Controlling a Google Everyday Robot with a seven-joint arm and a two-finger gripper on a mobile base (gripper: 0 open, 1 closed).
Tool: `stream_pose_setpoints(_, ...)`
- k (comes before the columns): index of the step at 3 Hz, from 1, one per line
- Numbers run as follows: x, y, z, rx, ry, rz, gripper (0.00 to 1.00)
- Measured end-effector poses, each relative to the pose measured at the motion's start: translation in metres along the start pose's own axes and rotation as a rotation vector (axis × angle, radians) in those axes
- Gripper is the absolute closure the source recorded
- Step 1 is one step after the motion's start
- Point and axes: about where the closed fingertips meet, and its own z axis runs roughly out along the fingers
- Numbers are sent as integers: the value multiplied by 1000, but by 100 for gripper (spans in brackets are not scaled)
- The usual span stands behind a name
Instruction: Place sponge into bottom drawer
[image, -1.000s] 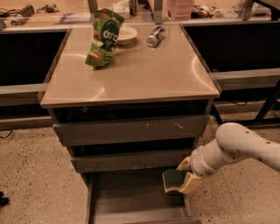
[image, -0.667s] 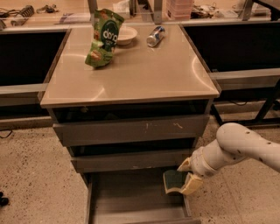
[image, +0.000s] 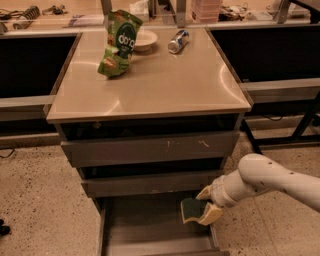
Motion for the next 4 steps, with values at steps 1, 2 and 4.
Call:
stream_pose_setpoints(1,17,-13,47,39,-46,10,100)
stream_pose_setpoints(2,38,-20,105,67,-78,40,100)
stream_pose_setpoints(4,47,-24,131,81,-91,1,100)
